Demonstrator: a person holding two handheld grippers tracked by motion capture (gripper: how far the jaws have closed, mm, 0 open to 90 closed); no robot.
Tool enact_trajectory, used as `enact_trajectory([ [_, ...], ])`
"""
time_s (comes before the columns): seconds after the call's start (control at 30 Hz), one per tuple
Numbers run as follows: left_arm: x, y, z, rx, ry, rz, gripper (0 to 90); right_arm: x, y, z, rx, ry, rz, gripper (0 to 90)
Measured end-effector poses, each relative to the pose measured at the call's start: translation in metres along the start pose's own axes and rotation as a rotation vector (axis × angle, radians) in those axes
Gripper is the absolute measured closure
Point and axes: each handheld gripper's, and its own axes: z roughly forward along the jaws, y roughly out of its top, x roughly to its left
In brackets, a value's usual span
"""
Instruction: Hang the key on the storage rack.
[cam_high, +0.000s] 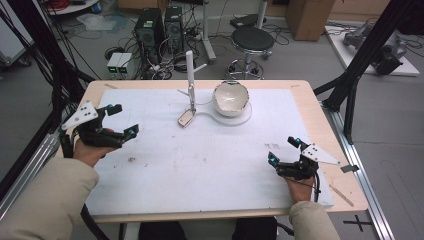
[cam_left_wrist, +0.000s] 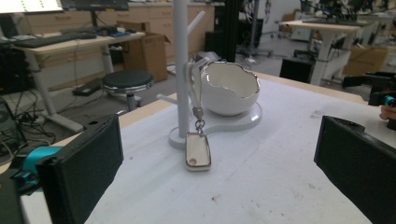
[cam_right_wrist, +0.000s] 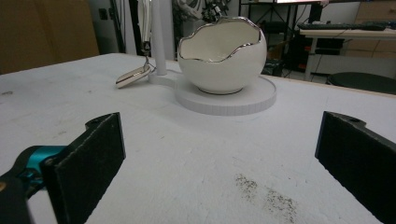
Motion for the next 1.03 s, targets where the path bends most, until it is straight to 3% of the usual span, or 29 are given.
enact_trajectory([
  [0.17,-0.002,-0.027,-0.021,-0.029,0.042,-0.018,1.7,0.0,0.0,0.0,-0.002,0.0,-0.011,0.7],
  [0.3,-0.007,-0.046,-0.031,-0.06,0.053,-0.023,1.7,0.0,0.0,0.0,-0.001,-0.001,-0.011,0.6],
  [0.43,-0.015,-0.066,-0.038,-0.106,0.108,0.003,1.7,0.001,0.0,0.0,-0.001,-0.001,-0.018,0.7],
  [0.7,-0.023,-0.092,-0.049,-0.153,0.177,0.012,1.7,0.001,0.0,0.0,-0.002,-0.002,-0.02,0.7],
  [0.83,-0.024,-0.108,-0.049,-0.11,0.188,0.012,2.0,0.001,0.0,0.0,0.001,-0.002,-0.012,0.6],
  [0.93,-0.026,-0.11,-0.053,-0.149,0.202,0.025,2.0,0.001,0.0,0.001,0.001,-0.004,-0.017,0.7],
  [1.03,-0.026,-0.11,-0.054,-0.156,0.206,0.022,2.0,0.001,0.0,0.0,0.0,-0.009,-0.013,0.7],
])
